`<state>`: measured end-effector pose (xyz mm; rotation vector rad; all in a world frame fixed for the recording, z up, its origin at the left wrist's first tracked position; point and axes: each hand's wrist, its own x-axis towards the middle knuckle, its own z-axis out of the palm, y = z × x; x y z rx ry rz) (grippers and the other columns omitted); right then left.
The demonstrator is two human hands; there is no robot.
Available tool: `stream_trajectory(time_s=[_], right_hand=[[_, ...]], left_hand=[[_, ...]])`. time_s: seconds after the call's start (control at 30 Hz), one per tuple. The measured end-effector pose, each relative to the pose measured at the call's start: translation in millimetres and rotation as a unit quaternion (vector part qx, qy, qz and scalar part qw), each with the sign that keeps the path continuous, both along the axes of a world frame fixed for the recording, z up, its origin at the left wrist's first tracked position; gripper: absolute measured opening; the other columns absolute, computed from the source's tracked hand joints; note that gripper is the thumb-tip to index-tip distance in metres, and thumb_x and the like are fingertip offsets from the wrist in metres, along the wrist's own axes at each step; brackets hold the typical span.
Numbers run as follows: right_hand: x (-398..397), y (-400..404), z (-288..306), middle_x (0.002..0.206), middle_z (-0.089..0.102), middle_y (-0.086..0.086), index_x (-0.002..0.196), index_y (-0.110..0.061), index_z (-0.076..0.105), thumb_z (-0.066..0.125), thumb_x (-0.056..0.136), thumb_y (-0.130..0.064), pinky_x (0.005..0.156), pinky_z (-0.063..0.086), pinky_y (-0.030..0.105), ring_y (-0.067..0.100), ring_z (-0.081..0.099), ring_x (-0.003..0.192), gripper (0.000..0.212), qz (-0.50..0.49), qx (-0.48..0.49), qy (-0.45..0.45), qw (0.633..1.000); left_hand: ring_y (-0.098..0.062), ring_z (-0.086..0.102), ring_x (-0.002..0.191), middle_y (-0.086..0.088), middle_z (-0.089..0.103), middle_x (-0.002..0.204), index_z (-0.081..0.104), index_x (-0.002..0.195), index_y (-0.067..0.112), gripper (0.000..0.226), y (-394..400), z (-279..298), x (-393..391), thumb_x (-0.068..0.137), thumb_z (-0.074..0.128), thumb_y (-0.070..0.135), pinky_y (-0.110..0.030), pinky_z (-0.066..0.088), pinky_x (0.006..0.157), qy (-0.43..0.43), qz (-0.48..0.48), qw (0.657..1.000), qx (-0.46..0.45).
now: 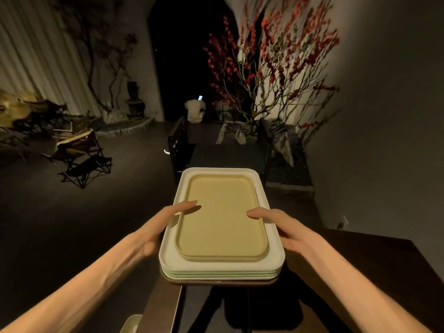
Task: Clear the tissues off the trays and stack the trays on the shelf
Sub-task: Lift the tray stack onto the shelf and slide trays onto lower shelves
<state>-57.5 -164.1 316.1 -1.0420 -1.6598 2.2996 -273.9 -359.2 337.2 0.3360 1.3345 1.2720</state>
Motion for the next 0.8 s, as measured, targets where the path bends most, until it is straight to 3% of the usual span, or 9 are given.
stream_trajectory(time_s=[0.07, 0.17, 0.27, 0.33, 0.47, 0.63, 0.73, 0.8], right_hand=[[-3, 7, 15, 0.120, 0.071, 0.016, 0.125, -0.009, 0.066, 0.092, 0.065, -0.023, 0.111, 0.043, 0.051, 0.034, 0.067, 0.115, 0.067, 0.009, -0.034, 0.016, 0.999], [-10, 14, 37, 0.117, 0.073, 0.016, 0.123, -0.009, 0.067, 0.093, 0.063, -0.019, 0.109, 0.046, 0.050, 0.033, 0.069, 0.112, 0.067, 0.004, -0.035, 0.050, 0.998], [-22, 20, 47, 0.119, 0.072, 0.014, 0.126, -0.009, 0.066, 0.094, 0.060, -0.021, 0.108, 0.047, 0.048, 0.031, 0.068, 0.113, 0.072, -0.006, -0.028, 0.088, 0.996], [-31, 28, 49, 0.127, 0.068, 0.018, 0.131, -0.010, 0.064, 0.093, 0.065, -0.023, 0.113, 0.041, 0.051, 0.036, 0.064, 0.120, 0.073, -0.027, -0.061, 0.104, 0.992], [-45, 38, 45, 0.133, 0.063, 0.019, 0.133, -0.011, 0.062, 0.087, 0.075, -0.024, 0.115, 0.037, 0.052, 0.038, 0.060, 0.125, 0.064, -0.060, -0.102, 0.120, 0.986], [-60, 47, 28, 0.123, 0.069, 0.020, 0.127, -0.010, 0.065, 0.084, 0.074, -0.027, 0.110, 0.043, 0.054, 0.039, 0.065, 0.115, 0.059, -0.102, -0.075, 0.104, 0.987], [-67, 54, 18, 0.118, 0.072, 0.020, 0.123, -0.010, 0.067, 0.085, 0.072, -0.028, 0.107, 0.045, 0.056, 0.041, 0.067, 0.111, 0.057, -0.138, -0.068, 0.101, 0.983], [-71, 58, 16, 0.116, 0.072, 0.020, 0.122, -0.009, 0.068, 0.086, 0.070, -0.028, 0.105, 0.047, 0.057, 0.041, 0.068, 0.110, 0.058, -0.156, -0.063, 0.100, 0.981]], left_hand=[[-0.036, 0.068, 0.098, -0.020, 0.069, 0.118, 0.067, 0.121, 0.010, 0.048, 4, 19, -4, 0.080, 0.074, 0.033, -0.051, 0.049, 0.099, -0.004, 0.007, 1.000, 0.015], [-0.035, 0.070, 0.094, -0.021, 0.070, 0.115, 0.069, 0.117, 0.009, 0.045, 12, 35, -19, 0.078, 0.073, 0.032, -0.050, 0.051, 0.096, 0.018, 0.013, 0.999, 0.027], [-0.038, 0.066, 0.107, -0.021, 0.068, 0.121, 0.070, 0.118, 0.008, 0.058, 22, 42, -37, 0.067, 0.083, 0.032, -0.055, 0.044, 0.104, 0.024, 0.021, 0.999, 0.044], [-0.040, 0.061, 0.117, -0.021, 0.066, 0.124, 0.067, 0.122, 0.008, 0.058, 30, 44, -45, 0.071, 0.080, 0.033, -0.056, 0.041, 0.106, 0.010, 0.026, 0.998, 0.053], [-0.038, 0.064, 0.110, -0.020, 0.066, 0.124, 0.064, 0.126, 0.009, 0.053, 46, 37, -55, 0.080, 0.074, 0.035, -0.054, 0.044, 0.105, -0.038, 0.038, 0.997, 0.055], [-0.038, 0.061, 0.116, -0.020, 0.063, 0.129, 0.065, 0.126, 0.007, 0.061, 58, 29, -64, 0.074, 0.081, 0.035, -0.056, 0.042, 0.106, -0.047, 0.033, 0.997, 0.053], [-0.035, 0.063, 0.113, -0.019, 0.063, 0.127, 0.062, 0.129, 0.004, 0.063, 61, 17, -69, 0.075, 0.083, 0.028, -0.054, 0.043, 0.107, -0.116, 0.024, 0.990, 0.081], [-0.037, 0.060, 0.117, -0.021, 0.060, 0.130, 0.058, 0.133, 0.004, 0.065, 56, 9, -70, 0.076, 0.081, 0.026, -0.056, 0.044, 0.103, -0.165, -0.032, 0.981, 0.095]])
